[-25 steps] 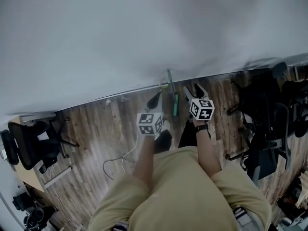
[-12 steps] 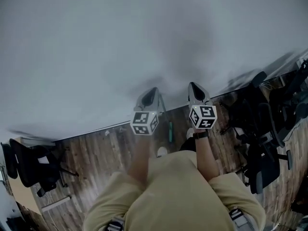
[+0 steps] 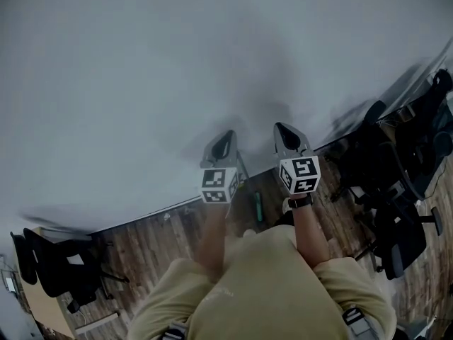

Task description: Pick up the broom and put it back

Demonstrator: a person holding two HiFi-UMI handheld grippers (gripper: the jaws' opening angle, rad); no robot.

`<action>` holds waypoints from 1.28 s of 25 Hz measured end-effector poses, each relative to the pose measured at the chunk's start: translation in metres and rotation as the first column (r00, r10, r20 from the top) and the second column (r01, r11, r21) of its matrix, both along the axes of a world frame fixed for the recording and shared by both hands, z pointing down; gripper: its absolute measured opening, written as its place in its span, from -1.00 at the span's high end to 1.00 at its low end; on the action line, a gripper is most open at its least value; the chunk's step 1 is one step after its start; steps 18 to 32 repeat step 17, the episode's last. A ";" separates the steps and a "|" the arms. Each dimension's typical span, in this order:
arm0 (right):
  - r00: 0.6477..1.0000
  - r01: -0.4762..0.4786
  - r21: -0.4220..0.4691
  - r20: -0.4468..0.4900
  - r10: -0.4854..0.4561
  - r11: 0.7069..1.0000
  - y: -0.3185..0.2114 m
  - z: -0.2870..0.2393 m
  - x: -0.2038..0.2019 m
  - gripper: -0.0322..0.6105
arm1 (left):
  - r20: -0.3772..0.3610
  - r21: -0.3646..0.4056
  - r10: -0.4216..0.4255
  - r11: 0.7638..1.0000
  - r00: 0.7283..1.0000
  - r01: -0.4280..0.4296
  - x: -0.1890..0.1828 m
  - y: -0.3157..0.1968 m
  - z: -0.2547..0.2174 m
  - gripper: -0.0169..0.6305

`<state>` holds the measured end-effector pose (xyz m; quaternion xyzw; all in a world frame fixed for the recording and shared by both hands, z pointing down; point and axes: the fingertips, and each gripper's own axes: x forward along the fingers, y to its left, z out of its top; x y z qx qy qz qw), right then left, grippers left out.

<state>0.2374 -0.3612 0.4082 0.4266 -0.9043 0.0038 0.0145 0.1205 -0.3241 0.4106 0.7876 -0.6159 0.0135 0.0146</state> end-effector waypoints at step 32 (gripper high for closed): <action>0.999 0.036 0.013 -0.036 -0.035 0.999 0.010 -0.001 -0.011 0.89 | -0.018 -0.010 0.048 0.999 0.999 -0.048 0.010 -0.002 0.009 0.95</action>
